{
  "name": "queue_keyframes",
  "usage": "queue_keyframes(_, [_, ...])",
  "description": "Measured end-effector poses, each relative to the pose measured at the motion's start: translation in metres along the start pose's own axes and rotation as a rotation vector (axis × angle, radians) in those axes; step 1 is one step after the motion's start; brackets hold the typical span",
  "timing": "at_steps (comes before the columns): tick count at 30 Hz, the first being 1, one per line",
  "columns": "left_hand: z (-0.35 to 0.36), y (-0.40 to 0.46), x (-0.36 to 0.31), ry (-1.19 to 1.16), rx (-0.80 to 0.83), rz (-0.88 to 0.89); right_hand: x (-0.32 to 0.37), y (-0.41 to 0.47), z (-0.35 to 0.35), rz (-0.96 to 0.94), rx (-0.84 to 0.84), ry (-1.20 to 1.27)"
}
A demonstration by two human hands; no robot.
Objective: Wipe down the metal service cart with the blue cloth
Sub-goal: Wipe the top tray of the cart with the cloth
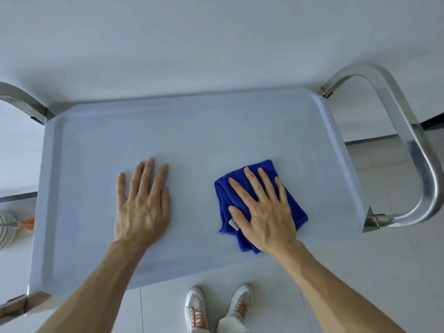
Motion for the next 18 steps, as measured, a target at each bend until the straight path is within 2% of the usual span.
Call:
queue_keyframes(7, [-0.005, -0.001, -0.006, 0.007, -0.029, -0.021, 0.0, 0.0, 0.001, 0.035, -0.029, 0.043])
queue_keyframes(12, [-0.013, 0.002, -0.028, 0.063, 0.02, -0.024, 0.0, -0.001, -0.004, 0.014, -0.049, 0.091])
queue_keyframes(14, [-0.016, 0.006, -0.048, -0.015, 0.019, -0.047, -0.004, -0.005, -0.007, 0.002, -0.064, 0.106])
queue_keyframes(18, [0.001, 0.013, -0.122, -0.146, 0.078, 0.03, -0.021, -0.018, -0.008, -0.034, -0.052, 0.104])
Point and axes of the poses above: each hand's wrist, its own y-axis towards the middle knuckle, its own z-axis out of the palm, x = y × z, the point moved 8 cm from there along y, towards the middle knuckle, and after that the axes turned 6 degrees about -y, right-handed, at the moved point
